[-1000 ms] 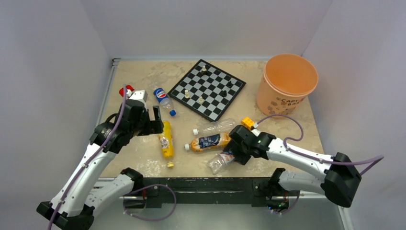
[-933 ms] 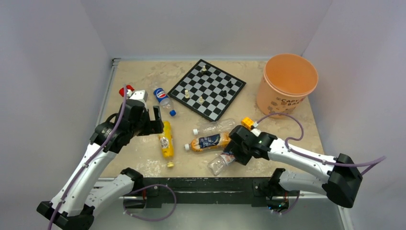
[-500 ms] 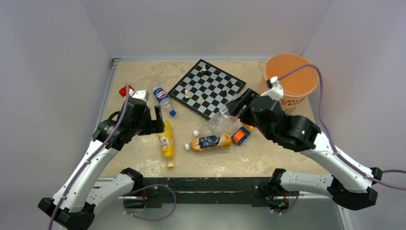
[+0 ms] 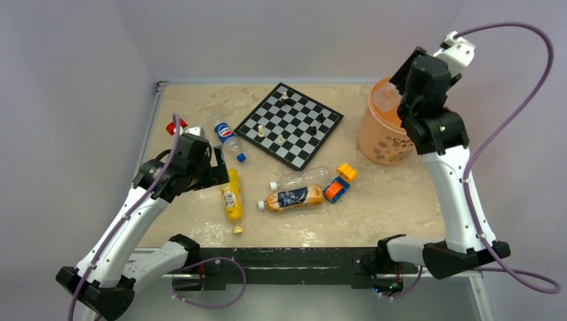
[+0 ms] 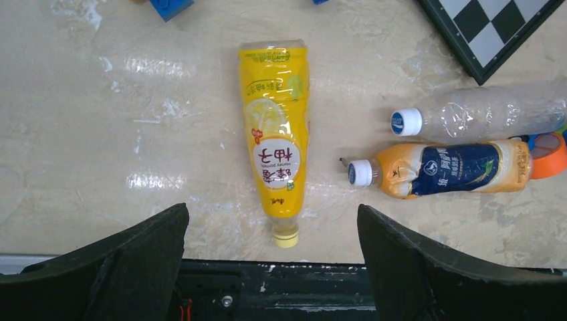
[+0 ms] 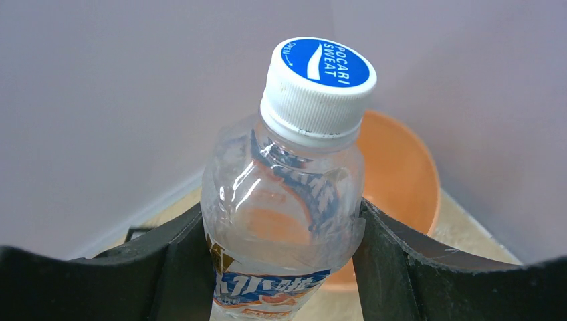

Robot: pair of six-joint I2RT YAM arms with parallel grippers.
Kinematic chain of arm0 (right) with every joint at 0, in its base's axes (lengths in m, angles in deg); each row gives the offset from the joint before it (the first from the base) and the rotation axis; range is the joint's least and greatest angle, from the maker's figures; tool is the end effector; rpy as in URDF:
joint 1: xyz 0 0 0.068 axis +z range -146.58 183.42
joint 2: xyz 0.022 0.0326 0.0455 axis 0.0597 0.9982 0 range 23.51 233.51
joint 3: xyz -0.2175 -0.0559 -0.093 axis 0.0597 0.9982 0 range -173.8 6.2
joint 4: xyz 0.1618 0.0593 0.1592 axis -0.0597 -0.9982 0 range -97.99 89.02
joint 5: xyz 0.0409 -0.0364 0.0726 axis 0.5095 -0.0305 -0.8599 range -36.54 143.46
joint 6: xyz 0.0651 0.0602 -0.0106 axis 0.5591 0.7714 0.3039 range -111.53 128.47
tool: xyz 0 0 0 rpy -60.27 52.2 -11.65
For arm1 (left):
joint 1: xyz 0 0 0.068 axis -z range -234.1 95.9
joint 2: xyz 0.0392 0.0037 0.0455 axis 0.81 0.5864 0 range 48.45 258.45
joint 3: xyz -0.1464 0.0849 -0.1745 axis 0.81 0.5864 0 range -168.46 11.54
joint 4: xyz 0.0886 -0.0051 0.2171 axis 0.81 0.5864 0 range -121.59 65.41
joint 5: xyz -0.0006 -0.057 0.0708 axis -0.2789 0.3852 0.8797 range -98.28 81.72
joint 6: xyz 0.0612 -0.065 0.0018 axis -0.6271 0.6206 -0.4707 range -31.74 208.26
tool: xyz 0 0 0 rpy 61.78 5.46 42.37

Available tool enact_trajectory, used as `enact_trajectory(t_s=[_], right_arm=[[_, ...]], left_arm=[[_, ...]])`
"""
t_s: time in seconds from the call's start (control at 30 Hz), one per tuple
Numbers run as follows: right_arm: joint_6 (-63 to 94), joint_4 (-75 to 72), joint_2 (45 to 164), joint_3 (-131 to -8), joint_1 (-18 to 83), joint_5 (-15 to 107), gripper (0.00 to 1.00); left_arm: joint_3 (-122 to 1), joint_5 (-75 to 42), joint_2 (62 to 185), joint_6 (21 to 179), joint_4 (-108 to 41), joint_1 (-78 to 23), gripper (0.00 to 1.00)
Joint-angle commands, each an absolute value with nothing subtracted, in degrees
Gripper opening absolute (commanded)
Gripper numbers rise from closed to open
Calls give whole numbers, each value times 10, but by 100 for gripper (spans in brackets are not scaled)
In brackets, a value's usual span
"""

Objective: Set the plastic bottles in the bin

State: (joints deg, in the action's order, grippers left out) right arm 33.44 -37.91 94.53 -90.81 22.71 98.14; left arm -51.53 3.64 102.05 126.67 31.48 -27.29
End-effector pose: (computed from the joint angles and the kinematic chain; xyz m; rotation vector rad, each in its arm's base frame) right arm 0.2454 0.0266 0.4578 0.6279 1.5877 -0.1130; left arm 0.1635 -0.0642 0.2737 -0.3367 2.4681 -0.2222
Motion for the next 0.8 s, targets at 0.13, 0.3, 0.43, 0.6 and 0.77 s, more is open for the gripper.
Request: enact_trajectory(t_s=[0.13, 0.3, 0.43, 0.6, 0.77], right_arm=[[268, -301, 1019, -958, 79, 922, 53], [248, -292, 1068, -949, 73, 954, 95], [246, -318, 1079, -971, 73, 956, 99], [248, -345, 1042, -985, 75, 892, 99], [249, -345, 957, -881, 189, 806, 99]], left_arm=[[-502, 29, 1025, 1336, 342, -271, 100], [-489, 21, 1023, 1333, 337, -271, 100], [-493, 20, 1018, 1326, 338, -271, 100], [-493, 21, 1005, 1317, 329, -271, 100], [-495, 30, 1001, 1310, 326, -271, 100]])
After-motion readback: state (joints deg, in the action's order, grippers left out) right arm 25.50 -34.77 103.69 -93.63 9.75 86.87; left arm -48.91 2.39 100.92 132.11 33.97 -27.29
